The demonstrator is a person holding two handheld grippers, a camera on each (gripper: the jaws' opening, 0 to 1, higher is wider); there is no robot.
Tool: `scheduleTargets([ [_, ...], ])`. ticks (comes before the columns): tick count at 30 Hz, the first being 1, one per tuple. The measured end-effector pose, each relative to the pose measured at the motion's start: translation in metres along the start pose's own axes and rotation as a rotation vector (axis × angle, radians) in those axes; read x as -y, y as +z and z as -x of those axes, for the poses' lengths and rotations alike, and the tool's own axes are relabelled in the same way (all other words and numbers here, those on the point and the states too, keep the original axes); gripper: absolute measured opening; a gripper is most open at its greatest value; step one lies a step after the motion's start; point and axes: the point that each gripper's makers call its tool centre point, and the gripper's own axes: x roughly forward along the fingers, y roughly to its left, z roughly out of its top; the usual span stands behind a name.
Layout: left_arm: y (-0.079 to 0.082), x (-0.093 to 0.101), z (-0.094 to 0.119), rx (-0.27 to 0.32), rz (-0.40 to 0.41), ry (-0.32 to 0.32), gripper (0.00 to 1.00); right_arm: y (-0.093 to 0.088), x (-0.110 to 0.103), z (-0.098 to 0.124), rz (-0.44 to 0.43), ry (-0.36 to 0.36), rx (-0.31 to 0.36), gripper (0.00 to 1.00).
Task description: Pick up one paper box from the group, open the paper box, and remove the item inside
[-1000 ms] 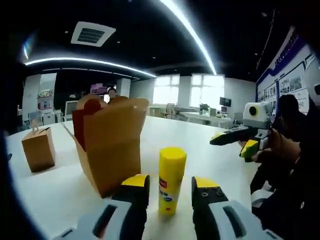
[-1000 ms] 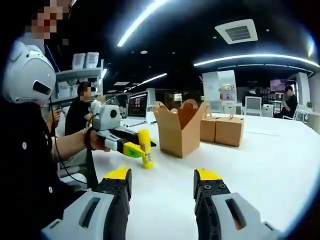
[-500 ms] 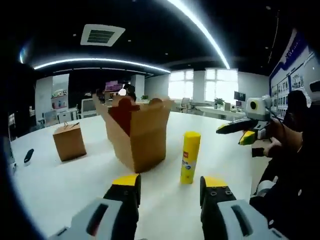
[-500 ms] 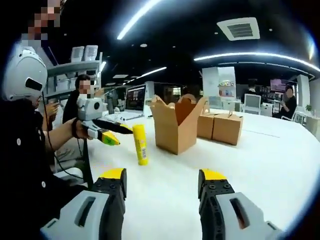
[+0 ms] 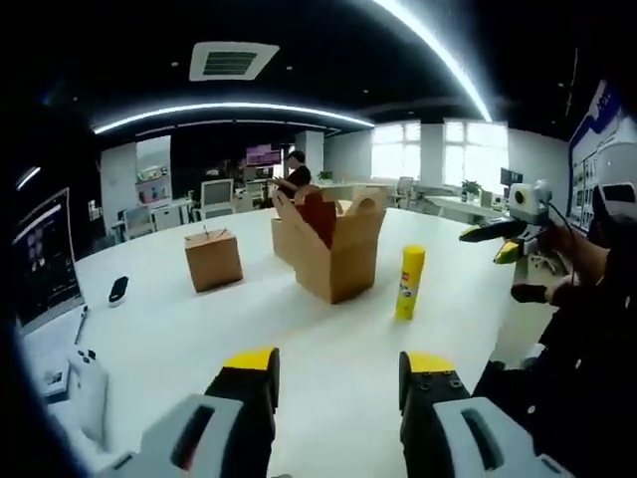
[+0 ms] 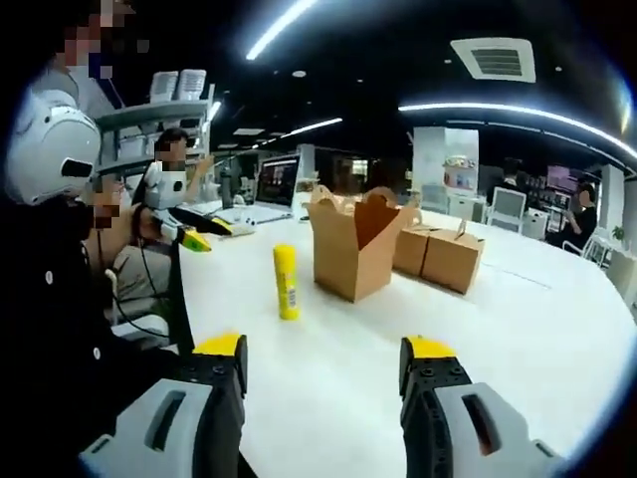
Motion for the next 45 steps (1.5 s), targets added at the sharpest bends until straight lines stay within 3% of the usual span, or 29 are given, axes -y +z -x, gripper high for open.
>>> scheduleTargets([
  [4,-0.005,0.001,0.011,-0.059,-0.017,0.014,0.50,0.003,0.003,0.010,0.037,-0.010,-0.028,0.64],
  [10,0.010,0.005,0.025,-0.044,0.036,-0.002,0.51,0.007,0.009,0.026,0.064,-0.023,-0.059,0.65],
  [15,0.017,-0.003,0.034,-0.072,-0.005,0.047,0.54,0.007,0.012,0.035,0.060,-0.019,-0.088,0.66],
  [20,0.019,0.000,0.035,-0.064,-0.008,0.041,0.59,0.007,0.016,0.038,0.063,-0.028,-0.097,0.67],
  [33,0.018,-0.006,0.040,-0.059,0.007,0.076,0.60,0.015,0.023,0.042,0.065,-0.039,-0.094,0.69],
  [45,0.014,0.001,0.034,-0.056,0.013,0.044,0.60,0.008,0.022,0.038,0.033,-0.045,-0.095,0.69],
])
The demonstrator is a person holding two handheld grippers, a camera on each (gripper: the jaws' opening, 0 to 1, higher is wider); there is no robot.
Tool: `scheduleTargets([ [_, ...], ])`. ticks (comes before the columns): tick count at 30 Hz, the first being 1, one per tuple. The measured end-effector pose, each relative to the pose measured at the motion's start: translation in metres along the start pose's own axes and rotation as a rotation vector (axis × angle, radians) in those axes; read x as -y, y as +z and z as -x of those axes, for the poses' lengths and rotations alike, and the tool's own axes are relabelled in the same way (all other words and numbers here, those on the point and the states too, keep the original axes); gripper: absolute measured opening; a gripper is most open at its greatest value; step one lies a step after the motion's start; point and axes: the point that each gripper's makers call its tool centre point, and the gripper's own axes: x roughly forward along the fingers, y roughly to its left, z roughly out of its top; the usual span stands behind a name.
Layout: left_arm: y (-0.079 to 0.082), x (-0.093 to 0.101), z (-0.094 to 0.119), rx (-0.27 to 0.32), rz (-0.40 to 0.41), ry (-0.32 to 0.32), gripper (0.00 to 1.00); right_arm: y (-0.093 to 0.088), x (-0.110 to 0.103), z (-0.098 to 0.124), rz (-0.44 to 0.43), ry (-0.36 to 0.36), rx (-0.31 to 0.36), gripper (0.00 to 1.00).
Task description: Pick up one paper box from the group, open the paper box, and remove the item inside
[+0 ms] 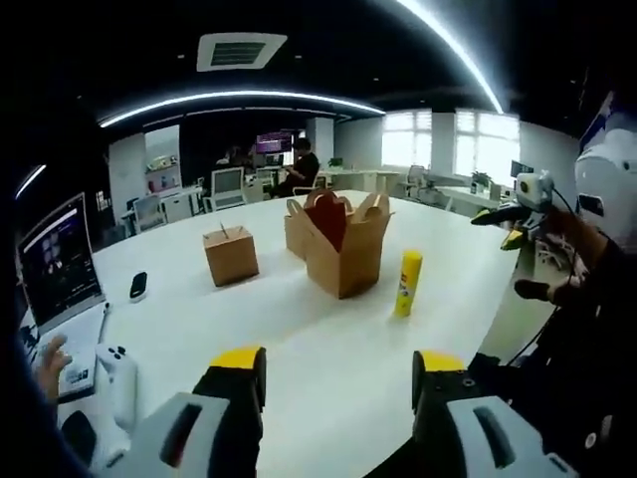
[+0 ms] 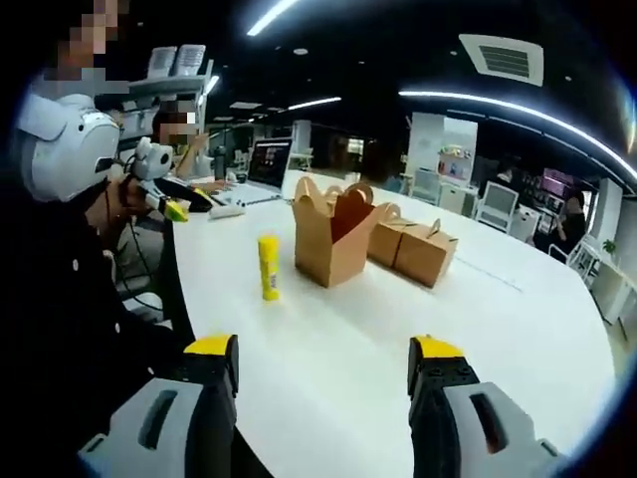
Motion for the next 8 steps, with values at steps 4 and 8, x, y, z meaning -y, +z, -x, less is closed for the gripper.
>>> scheduleTargets([
  [4,0.0034,0.0014,-0.0005,0.012,0.004,-0.011,0.60,-0.0022,-0.0003,-0.0005,-0.008,0.002,-0.003,0.68],
  [8,0.0050,0.0037,-0.0022,0.018,0.004,-0.021,0.60,-0.0045,-0.0017,-0.0012,-0.015,0.008,-0.014,0.67],
])
